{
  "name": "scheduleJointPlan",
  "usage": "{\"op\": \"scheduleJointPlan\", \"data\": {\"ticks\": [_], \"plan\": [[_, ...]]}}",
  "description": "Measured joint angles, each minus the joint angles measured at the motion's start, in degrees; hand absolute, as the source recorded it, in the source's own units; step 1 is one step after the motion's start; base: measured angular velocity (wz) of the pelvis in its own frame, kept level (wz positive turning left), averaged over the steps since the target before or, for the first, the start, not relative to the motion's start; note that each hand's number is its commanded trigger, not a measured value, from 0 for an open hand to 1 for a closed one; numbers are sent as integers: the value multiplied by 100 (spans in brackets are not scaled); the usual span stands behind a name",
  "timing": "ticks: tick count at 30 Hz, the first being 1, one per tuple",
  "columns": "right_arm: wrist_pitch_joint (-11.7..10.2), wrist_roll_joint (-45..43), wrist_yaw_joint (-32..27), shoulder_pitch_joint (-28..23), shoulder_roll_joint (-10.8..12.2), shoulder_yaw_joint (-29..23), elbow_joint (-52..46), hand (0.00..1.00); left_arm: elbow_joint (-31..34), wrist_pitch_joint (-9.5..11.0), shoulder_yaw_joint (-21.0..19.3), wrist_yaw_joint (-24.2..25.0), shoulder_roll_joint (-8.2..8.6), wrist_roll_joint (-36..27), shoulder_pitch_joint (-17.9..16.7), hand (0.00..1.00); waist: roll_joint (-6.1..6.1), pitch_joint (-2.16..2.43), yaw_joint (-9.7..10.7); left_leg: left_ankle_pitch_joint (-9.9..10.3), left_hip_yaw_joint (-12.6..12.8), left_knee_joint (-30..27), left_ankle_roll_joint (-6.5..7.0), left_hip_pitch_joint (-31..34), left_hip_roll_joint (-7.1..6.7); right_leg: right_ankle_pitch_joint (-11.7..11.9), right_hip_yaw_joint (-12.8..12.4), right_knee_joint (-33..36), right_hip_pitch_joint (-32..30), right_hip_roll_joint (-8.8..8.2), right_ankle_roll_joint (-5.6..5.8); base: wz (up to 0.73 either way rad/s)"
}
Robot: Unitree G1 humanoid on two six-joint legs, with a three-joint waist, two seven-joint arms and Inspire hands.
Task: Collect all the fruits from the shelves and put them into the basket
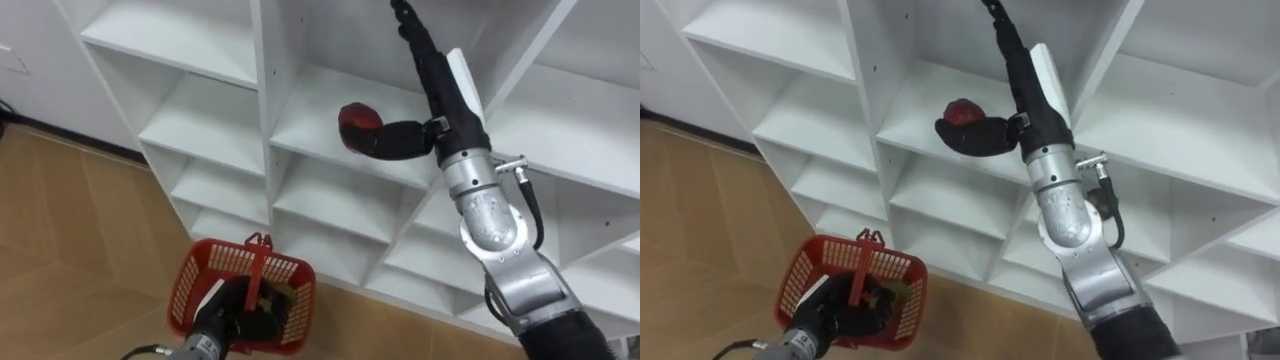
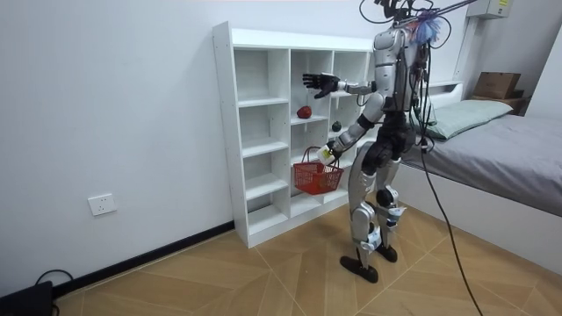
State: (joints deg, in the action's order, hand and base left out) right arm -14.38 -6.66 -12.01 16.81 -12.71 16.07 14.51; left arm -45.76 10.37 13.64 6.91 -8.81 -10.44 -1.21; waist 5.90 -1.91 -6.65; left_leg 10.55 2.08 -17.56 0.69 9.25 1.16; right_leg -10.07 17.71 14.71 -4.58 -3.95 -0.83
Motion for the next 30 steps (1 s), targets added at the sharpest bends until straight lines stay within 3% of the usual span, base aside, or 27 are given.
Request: {"op": "scheduleJointPlan", "data": {"ticks": [6, 10, 30], "plan": [[-3, 12, -34, 212, 27, -5, 396, 0, -53, -57, 8, -14, 6, 5, 120, 100, -17, -13, -39, 13, -136, -195, 8, 237, -3, -1, 117, 27, -89, 0, -5, 15], [-3, 11, -112, 359, 44, -156, 606, 0, -42, -64, -4, -13, 0, 17, 176, 100, -18, -14, -172, 11, -135, -250, 11, 360, -6, -4, 127, 104, -203, -18, -8, 2], [-6, 206, -383, 773, 119, -188, 1479, 0, -25, -78, -35, -6, -5, 111, 332, 100, -28, -24, -173, 10, -82, -315, 12, 585, -2, -95, 287, 196, -375, -69, -17, 3]]}}
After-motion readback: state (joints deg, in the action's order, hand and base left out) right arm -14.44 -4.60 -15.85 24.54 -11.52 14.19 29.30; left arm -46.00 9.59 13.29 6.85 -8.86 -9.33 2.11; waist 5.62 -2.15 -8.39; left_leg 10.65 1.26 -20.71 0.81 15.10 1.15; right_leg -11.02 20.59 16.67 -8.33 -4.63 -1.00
